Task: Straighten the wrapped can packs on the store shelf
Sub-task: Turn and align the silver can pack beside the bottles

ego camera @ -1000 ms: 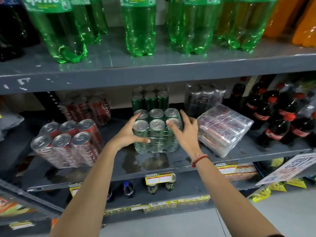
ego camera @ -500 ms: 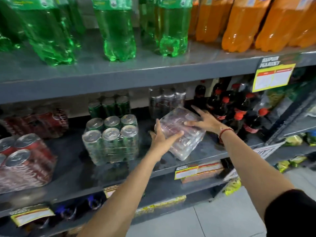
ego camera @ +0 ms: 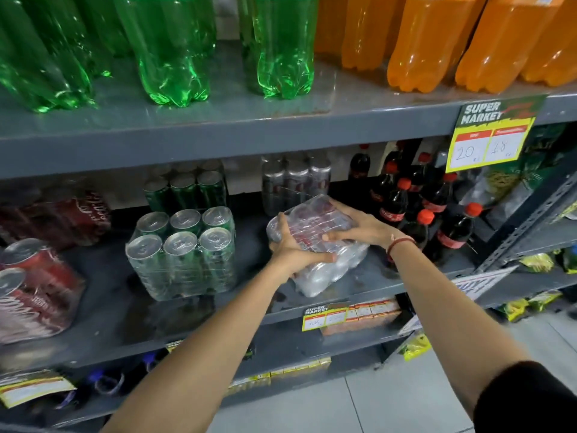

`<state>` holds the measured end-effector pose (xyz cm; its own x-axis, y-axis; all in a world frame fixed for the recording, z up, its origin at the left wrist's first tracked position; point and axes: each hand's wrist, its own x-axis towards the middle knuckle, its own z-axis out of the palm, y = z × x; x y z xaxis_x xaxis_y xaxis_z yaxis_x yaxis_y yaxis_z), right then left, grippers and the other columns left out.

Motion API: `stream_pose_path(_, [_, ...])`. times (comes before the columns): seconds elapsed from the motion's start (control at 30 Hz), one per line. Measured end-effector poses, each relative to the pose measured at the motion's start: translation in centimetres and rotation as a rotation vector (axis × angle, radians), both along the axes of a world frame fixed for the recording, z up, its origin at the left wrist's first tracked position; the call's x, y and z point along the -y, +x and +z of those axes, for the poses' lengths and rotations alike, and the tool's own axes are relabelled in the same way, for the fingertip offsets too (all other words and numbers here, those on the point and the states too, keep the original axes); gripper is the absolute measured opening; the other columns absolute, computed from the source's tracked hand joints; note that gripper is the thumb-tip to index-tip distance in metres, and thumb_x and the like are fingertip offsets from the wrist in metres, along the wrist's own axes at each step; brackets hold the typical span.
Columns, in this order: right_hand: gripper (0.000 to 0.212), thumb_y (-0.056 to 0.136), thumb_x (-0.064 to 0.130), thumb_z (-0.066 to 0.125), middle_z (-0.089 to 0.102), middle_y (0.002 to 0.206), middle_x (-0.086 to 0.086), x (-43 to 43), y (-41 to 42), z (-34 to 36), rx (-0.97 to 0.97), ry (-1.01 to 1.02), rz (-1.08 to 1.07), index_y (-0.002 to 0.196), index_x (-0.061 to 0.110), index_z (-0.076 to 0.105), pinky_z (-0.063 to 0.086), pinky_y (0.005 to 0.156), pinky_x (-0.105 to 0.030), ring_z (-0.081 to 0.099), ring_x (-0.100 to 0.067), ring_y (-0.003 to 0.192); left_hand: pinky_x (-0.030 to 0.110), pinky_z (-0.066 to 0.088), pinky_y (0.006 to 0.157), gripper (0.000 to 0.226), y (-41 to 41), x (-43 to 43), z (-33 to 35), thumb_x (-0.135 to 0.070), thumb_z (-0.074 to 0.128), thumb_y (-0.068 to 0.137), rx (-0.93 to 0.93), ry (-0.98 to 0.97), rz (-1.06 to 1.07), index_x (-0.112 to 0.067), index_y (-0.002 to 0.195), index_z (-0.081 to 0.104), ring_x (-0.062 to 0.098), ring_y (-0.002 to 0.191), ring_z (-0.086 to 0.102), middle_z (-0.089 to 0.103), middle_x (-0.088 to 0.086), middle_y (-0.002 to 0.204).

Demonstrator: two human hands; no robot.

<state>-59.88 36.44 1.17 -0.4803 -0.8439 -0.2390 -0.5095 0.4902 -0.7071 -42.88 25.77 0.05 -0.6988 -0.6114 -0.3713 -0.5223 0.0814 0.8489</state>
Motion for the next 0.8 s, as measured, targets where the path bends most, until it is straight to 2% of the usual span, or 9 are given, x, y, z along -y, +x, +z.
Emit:
stream_pose_path(0.07, [0.12,0.044,0.085,0.066,0.035,0.154,0.005,-0.9,1.4,-0.2,-0.051,-0.072,-0.064,0.147,0.049,0.015,0.024,0.118,-0.044,0.031,-0.021,0.142,0.043,0.035,0.11,0.16,0.5,0.4,0.0,-0.058,0.089,0.026,-0.003,-0.072,-0.091,-0.045,0.139,-0.025,0.025,0.138,0.028,0.019,0.008,0.153])
stream_pose_path(0.17, [0.12,0.047,0.086,0.063,0.038,0.153,0.002,-2.5,3.1,-1.2,-0.148,-0.157,-0.164,0.148,0.046,0.013,0.027,0.116,-0.045,0.034,-0.025,0.141,0.041,0.028,0.115,0.161,1.5,0.7,0.1,-0.072,0.081,0.022,-0.055,-0.197,-0.197,-0.044,0.138,-0.027,0.021,0.14,0.026,0.019,0.006,0.154])
stream_pose_path(0.27, [0.119,0.049,0.082,0.064,0.037,0.148,-0.008,-3.9,5.8,-2.5,-0.207,-0.28,-0.331,0.149,0.041,0.014,0.033,0.111,-0.048,0.037,-0.029,0.135,0.036,0.023,0.115,0.15,2.4,0.9,0.6,-0.055,0.087,0.043,-0.1,-0.342,-0.324,-0.042,0.139,-0.027,0.024,0.141,0.023,0.003,0.006,0.157])
stream_pose_path(0.33, [0.121,0.051,0.077,0.067,0.032,0.147,-0.01,-4.3,8.3,-3.9,-0.273,-0.423,-0.407,0.151,0.034,0.013,0.032,0.112,-0.048,0.034,-0.029,0.135,0.036,0.032,0.108,0.143,3.3,1.1,0.6,-0.048,0.086,0.052,-0.119,-0.524,-0.401,-0.044,0.138,-0.028,0.026,0.138,0.031,-0.008,0.003,0.158])
stream_pose_path(0.4, [0.123,0.053,0.074,0.068,0.022,0.151,-0.011,-4.2,10.3,-5.1,-0.299,-0.509,-0.448,0.151,0.032,0.007,0.026,0.114,-0.046,0.026,-0.029,0.139,0.044,0.043,0.102,0.142,4.2,1.3,0.4,-0.052,0.085,0.051,-0.107,-0.663,-0.442,-0.051,0.133,-0.031,0.03,0.133,0.04,-0.016,-0.001,0.158])
stream_pose_path(0.5, [0.123,0.056,0.073,0.069,0.01,0.156,-0.013,-3.9,11.3,-6.1,-0.311,-0.529,-0.472,0.15,0.037,-0.001,0.023,0.115,-0.048,0.016,-0.031,0.144,0.049,0.047,0.098,0.141,4.8,1.4,-0.5,-0.051,0.085,0.052,-0.128,-0.741,-0.436,-0.056,0.129,-0.034,0.035,0.13,0.043,-0.022,-0.001,0.157])
stream_pose_path(0.6, [0.121,0.059,0.07,0.071,0.006,0.156,-0.015,-4.0,11.5,-7.0,-0.355,-0.565,-0.433,0.147,0.046,-0.009,0.027,0.114,-0.051,0.015,-0.031,0.145,0.045,0.047,0.097,0.137,5.4,0.5,-1.8,-0.051,0.081,0.06,-0.11,-0.794,-0.395,-0.053,0.125,-0.039,0.034,0.128,0.046,-0.027,0.003,0.156])
stream_pose_path(0.7, [0.123,0.064,0.059,0.077,0.006,0.156,-0.017,-4.1,11.8,-8.1,-0.382,-0.579,-0.422,0.143,0.051,-0.016,0.031,0.109,-0.043,0.018,-0.032,0.146,0.041,0.049,0.09,0.132,6.0,-0.9,-3.4,-0.044,0.076,0.071,-0.13,-0.846,-0.328,-0.049,0.122,-0.045,0.033,0.118,0.056,-0.034,0.005,0.151])
stream_pose_path(0.8, [0.113,0.071,0.06,0.07,0.007,0.158,-0.016,-4.6,12.0,-8.7,-0.397,-0.582,-0.39,0.145,0.048,-0.014,0.034,0.103,-0.036,0.019,-0.03,0.146,0.04,0.053,0.078,0.128,6.5,-1.0,-4.5,-0.032,0.074,0.077,-0.196,-0.885,-0.304,-0.051,0.123,-0.044,0.034,0.104,0.064,-0.034,0.007,0.146])
